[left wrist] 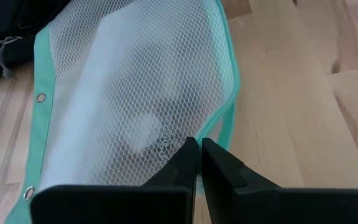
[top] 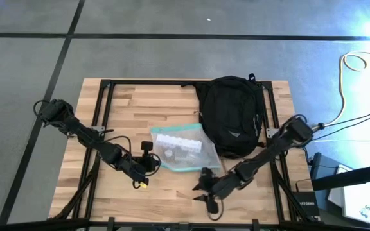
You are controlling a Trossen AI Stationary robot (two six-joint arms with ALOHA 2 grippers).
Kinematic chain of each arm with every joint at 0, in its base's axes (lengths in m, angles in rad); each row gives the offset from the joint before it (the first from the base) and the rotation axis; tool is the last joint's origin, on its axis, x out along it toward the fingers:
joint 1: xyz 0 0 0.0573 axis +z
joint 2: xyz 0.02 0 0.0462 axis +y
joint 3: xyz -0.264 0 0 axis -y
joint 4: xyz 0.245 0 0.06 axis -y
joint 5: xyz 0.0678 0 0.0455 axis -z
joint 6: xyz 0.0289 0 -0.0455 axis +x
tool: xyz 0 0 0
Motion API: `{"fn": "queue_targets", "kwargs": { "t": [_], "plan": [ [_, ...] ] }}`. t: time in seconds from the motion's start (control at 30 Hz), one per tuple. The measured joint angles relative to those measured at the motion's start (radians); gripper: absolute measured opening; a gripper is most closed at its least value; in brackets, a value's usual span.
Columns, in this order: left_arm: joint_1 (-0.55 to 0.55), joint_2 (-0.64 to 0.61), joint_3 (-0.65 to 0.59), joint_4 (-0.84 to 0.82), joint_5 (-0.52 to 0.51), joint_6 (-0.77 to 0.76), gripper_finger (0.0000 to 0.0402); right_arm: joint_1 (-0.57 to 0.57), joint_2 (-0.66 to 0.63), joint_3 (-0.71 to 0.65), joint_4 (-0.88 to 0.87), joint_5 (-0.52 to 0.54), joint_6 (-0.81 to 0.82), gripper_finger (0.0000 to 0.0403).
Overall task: Unpack backpack
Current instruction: Remove the white playing cards box from the transparent zipper bag
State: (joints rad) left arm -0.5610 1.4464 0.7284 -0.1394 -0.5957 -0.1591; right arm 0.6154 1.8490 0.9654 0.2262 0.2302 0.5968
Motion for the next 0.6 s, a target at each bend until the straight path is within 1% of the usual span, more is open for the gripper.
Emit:
{"fn": "queue_targets", "kwargs": {
  "t": [0.1, 0.17, 0.3, 0.4, 0.6],
  "plan": [
    [0.000, 0.000, 0.000, 0.000, 0.000, -0.002, 0.0000, -0.035, 0.050, 0.064, -0.155, -0.005, 0.001, 0.0173],
    [-0.001, 0.000, 0.000, -0.001, 0.001, -0.002, 0.0000, -0.063, 0.071, 0.085, -0.221, -0.004, 0.005, 0.0173],
    [0.000, 0.000, 0.000, -0.002, 0.002, -0.001, 0.0000, -0.109, 0.080, 0.089, -0.235, 0.053, 0.018, 0.0173],
    [0.000, 0.000, 0.000, -0.001, 0.006, 0.002, 0.0000, -0.128, 0.080, 0.089, -0.241, 0.103, -0.027, 0.0172],
    [0.000, 0.000, 0.000, 0.000, 0.008, -0.006, 0.0000, -0.154, 0.080, 0.089, -0.268, 0.267, -0.052, 0.0172]
  ]
}}
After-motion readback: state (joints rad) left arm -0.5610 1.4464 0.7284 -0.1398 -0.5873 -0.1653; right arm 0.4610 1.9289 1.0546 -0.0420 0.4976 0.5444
